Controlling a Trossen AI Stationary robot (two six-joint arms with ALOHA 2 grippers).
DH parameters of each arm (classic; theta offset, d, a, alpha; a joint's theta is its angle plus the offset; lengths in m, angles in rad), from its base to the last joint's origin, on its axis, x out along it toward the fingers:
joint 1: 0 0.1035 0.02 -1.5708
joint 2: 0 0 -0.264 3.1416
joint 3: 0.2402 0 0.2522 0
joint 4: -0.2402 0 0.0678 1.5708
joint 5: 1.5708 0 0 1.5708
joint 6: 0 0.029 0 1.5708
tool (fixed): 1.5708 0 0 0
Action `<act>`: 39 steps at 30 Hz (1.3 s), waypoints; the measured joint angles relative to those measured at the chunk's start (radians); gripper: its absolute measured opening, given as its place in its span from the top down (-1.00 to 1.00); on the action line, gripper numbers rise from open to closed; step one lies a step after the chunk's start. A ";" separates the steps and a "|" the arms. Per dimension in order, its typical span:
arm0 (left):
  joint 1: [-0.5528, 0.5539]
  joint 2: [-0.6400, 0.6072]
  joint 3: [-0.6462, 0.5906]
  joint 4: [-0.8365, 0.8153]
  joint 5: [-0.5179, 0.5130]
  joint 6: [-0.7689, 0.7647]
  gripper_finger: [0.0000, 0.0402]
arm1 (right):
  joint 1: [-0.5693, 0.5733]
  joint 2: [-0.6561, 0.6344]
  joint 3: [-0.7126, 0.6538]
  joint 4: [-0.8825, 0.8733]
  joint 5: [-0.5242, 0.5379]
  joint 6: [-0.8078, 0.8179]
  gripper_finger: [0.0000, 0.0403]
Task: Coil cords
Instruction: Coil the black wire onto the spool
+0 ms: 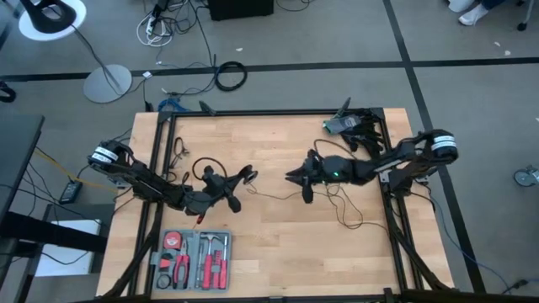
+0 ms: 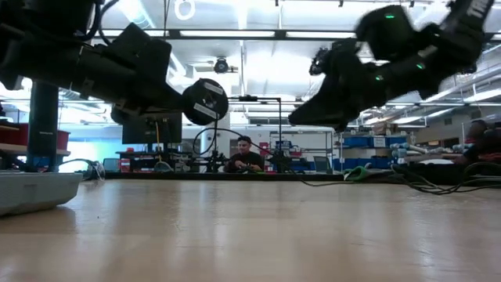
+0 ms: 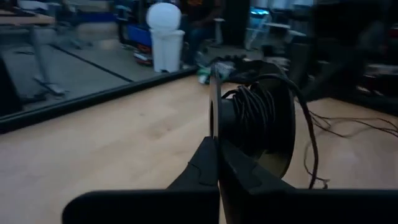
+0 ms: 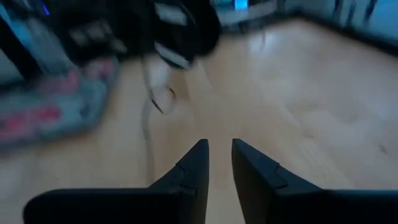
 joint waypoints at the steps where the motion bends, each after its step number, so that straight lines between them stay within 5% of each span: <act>1: 0.000 0.000 0.000 0.000 -0.015 0.000 1.00 | 0.019 0.029 -0.025 0.103 0.022 0.018 0.66; 5: 0.005 0.000 0.000 0.002 -0.030 0.001 1.00 | 0.087 0.188 -0.005 0.325 0.089 0.017 0.67; 12: 0.006 0.000 0.000 0.000 -0.028 0.025 1.00 | 0.123 0.397 0.186 0.333 0.105 -0.085 0.67; 19: -0.005 0.000 0.000 -0.001 -0.001 0.026 1.00 | 0.108 0.414 0.256 0.294 0.105 -0.102 0.67; 28: -0.004 0.000 0.000 -0.001 -0.011 0.042 1.00 | 0.124 0.415 0.367 -0.003 0.064 -0.060 0.66; 39: -0.003 0.000 0.000 -0.002 -0.014 0.050 1.00 | 0.116 0.415 0.377 0.060 0.065 -0.033 0.66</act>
